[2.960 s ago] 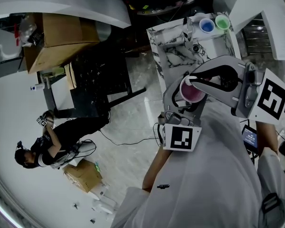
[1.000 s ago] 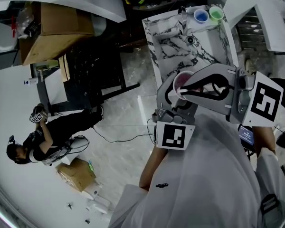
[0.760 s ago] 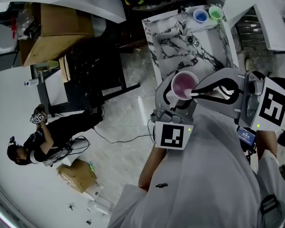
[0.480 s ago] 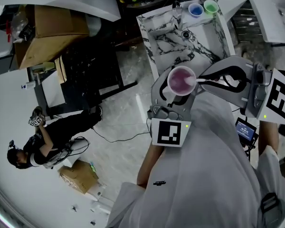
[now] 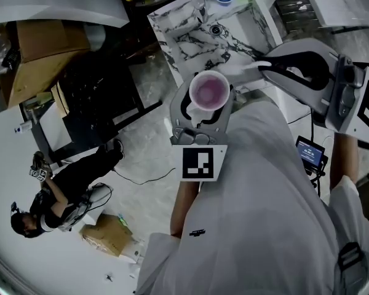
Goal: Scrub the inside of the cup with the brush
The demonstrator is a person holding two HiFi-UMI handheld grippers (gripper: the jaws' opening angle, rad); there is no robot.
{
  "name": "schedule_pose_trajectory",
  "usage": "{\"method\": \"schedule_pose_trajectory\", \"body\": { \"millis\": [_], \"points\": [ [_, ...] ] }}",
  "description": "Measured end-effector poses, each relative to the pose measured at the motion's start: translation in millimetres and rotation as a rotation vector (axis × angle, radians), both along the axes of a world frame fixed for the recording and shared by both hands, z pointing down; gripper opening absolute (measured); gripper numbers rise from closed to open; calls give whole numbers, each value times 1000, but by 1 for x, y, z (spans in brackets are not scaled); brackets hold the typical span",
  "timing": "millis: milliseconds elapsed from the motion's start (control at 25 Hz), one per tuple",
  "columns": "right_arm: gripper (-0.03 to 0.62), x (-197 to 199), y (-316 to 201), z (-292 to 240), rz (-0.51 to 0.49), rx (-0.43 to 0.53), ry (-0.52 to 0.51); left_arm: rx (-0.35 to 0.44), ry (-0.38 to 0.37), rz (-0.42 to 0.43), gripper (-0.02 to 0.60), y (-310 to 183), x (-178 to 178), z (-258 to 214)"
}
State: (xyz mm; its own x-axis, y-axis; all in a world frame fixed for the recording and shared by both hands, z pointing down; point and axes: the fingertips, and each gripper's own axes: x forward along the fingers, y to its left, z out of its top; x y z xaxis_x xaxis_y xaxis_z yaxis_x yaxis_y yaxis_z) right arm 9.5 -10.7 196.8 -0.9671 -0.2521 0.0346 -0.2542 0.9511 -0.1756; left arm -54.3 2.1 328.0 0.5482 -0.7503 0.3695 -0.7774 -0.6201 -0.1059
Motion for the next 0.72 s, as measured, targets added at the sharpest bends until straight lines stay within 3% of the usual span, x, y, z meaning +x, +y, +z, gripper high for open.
{"method": "schedule_pose_trajectory", "body": {
  "millis": [240, 520, 720],
  "points": [
    [23, 21, -15, 12, 164, 4, 59, -20, -7, 14, 291, 8, 1, -8],
    [23, 26, -20, 58, 300, -86, 137, -23, 23, -27, 291, 13, -7, -10],
    [23, 28, -22, 102, 434, -108, 308, -12, 47, -38, 291, 17, -10, -8]
  ]
}}
